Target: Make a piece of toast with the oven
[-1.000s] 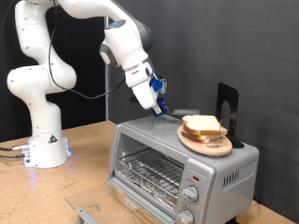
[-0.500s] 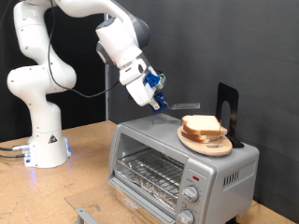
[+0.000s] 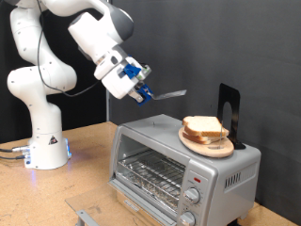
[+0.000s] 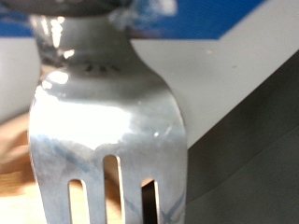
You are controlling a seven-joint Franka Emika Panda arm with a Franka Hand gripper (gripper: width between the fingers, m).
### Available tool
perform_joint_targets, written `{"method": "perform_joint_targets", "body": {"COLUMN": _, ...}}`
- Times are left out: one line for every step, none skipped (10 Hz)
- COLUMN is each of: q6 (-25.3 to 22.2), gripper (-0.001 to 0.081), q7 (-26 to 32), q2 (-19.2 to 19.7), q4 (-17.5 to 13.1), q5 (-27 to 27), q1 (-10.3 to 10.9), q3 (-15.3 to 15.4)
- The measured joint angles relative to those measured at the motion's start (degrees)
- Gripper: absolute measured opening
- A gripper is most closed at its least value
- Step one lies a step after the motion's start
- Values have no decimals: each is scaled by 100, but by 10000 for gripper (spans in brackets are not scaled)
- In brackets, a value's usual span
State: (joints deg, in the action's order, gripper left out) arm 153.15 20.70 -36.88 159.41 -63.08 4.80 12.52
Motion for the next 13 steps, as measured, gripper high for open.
{"method": "perform_joint_targets", "body": {"q6": -65, "gripper": 400, "q7": -29, "q2": -132, "q4": 60, "q5": 125, "q1": -119, "q3": -105}}
{"method": "perform_joint_targets", "body": {"q6": -242, "gripper": 400, "q7": -138, "q2": -211, "q4": 92, "q5": 358, "q1": -313, "q3": -166}}
{"method": "perform_joint_targets", "body": {"q6": -499, "gripper": 400, "q7": -366, "q2": -243, "q4": 112, "q5": 697, "q1": -565, "q3": -181}}
{"method": "perform_joint_targets", "body": {"q6": -707, "gripper": 400, "q7": -548, "q2": -247, "q4": 112, "q5": 922, "q1": -762, "q3": -136}}
{"method": "perform_joint_targets", "body": {"q6": -677, "gripper": 400, "q7": -474, "q2": -246, "q4": 102, "q5": 840, "q1": -739, "q3": -136}}
{"method": "perform_joint_targets", "body": {"q6": -655, "gripper": 400, "q7": -337, "q2": -239, "q4": 98, "q5": 876, "q1": -732, "q3": -131}}
{"method": "perform_joint_targets", "body": {"q6": -677, "gripper": 400, "q7": -326, "q2": -211, "q4": 83, "q5": 1017, "q1": -761, "q3": -126}}
{"method": "perform_joint_targets", "body": {"q6": -723, "gripper": 400, "q7": -400, "q2": -158, "q4": 35, "q5": 1184, "q1": -830, "q3": -123}}
{"method": "perform_joint_targets", "body": {"q6": -779, "gripper": 400, "q7": -451, "q2": -86, "q4": -36, "q5": 1424, "q1": -928, "q3": -122}}
{"method": "perform_joint_targets", "body": {"q6": -1048, "gripper": 400, "q7": -584, "q2": -1, "q4": -139, "q5": 1758, "q1": -1083, "q3": -129}}
{"method": "perform_joint_targets", "body": {"q6": -1778, "gripper": 400, "q7": -862, "q2": 100, "q4": -342, "q5": 2211, "q1": -1284, "q3": -173}}
{"method": "perform_joint_targets", "body": {"q6": -2544, "gripper": 400, "q7": -1154, "q2": 245, "q4": -608, "q5": 2590, "q1": -1498, "q3": -246}}
{"method": "perform_joint_targets", "body": {"q6": -3081, "gripper": 400, "q7": -1367, "q2": 417, "q4": -822, "q5": 2781, "q1": -1647, "q3": -311}}
